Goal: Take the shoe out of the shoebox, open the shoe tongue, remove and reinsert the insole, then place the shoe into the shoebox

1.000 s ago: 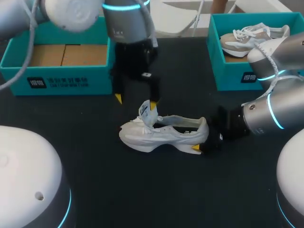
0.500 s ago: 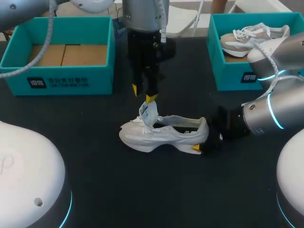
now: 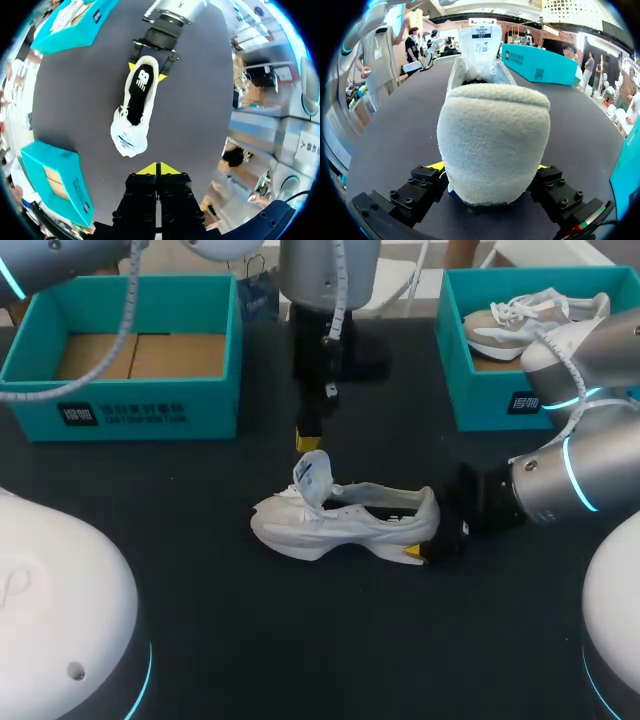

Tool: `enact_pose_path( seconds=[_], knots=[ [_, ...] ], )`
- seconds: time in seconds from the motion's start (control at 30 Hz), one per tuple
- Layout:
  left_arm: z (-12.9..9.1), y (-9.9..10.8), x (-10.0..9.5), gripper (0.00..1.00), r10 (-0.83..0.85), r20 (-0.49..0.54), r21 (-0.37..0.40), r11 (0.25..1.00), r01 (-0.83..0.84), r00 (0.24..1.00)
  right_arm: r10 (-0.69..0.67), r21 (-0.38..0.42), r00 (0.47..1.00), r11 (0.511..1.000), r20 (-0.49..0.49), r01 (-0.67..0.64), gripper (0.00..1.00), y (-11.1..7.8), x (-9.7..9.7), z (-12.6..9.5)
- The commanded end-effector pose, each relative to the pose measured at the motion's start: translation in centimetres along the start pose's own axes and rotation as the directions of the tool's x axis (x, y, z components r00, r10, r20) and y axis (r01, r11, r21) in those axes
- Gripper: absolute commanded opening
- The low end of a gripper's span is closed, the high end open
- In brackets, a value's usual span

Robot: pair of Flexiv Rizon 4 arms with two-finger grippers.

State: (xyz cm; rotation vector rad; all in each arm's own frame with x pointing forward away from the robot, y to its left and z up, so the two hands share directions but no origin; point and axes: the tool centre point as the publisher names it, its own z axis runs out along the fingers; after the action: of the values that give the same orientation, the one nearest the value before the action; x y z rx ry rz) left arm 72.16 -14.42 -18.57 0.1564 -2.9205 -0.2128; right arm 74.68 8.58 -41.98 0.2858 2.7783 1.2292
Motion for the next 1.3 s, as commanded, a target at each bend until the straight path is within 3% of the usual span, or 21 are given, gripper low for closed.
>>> enact_pose_path(
  seconds=[0.03,0.17,0.33,0.43,0.63,1.3],
  knots=[
    [1.8,-1.2,-0.8,0.0,0.149,0.097,0.069,0.985,-0.156,0.984,-0.005,-0.007,0.549,1.0,-0.836,-0.001,0.0,-1.1,-0.3,0.9],
    [4.2,-2.5,-2.8,0.0,0.127,0.159,0.202,0.967,-0.158,0.979,-0.005,-0.007,0.549,1.0,-0.836,-0.001,0.0,-1.1,-0.3,0.9],
    [5.7,-3.7,-3.8,0.0,0.144,0.13,0.269,0.947,-0.175,0.981,-0.005,-0.007,0.549,1.0,-0.836,-0.001,0.0,-1.1,-0.3,0.9],
    [6.7,-4.7,-4.2,0.0,0.16,0.118,0.254,0.949,-0.186,0.98,-0.005,-0.007,0.549,1.0,-0.836,-0.001,0.0,-1.1,-0.3,0.9],
    [10.2,-8.4,-3.7,0.0,0.264,0.039,0.14,0.953,-0.267,0.964,-0.005,-0.007,0.549,1.0,-0.836,-0.001,0.0,-1.1,-0.3,0.9],
    [10.2,-8.4,-3.7,0.0,0.264,0.039,0.14,0.953,-0.267,0.964,-0.005,-0.007,0.549,1.0,-0.836,-0.001,0.0,-1.1,-0.3,0.9]
  ],
)
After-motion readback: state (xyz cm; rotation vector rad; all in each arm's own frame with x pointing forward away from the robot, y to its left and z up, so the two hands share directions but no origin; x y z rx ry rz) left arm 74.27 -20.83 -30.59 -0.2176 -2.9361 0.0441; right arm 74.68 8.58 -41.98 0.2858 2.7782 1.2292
